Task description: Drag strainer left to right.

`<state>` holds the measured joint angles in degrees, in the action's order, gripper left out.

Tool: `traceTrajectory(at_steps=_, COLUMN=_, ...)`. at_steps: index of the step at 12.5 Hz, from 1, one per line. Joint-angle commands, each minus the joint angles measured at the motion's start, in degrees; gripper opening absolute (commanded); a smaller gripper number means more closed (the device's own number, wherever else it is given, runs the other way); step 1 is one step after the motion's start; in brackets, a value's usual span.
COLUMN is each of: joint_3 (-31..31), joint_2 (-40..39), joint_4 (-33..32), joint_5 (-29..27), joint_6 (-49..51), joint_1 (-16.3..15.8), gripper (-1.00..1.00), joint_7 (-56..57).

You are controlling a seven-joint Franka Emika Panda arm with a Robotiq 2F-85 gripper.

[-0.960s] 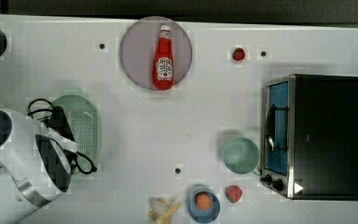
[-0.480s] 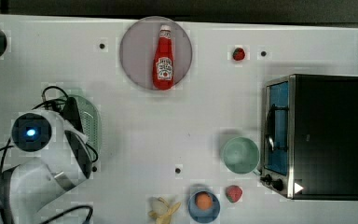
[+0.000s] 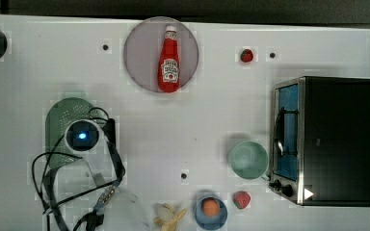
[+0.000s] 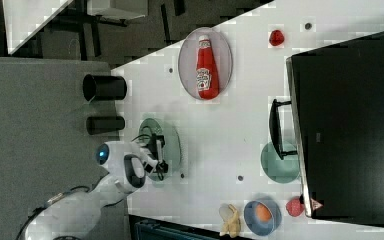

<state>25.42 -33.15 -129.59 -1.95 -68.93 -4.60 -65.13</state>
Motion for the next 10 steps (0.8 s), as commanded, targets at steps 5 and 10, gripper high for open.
traceTrajectory(at_steps=5, joint_3=-6.66, joint_2=2.34, joint_4=1.5, joint_5=0.57, joint_6=-1.82, joint_1=-5.39, gripper=1.0, joint_7=-2.65)
traceTrajectory(at_steps=10, joint_3=-11.14, joint_2=3.2, joint_4=0.77, joint_5=0.61, joint_6=-1.79, joint_1=-5.19, gripper=1.0, joint_7=-2.15)
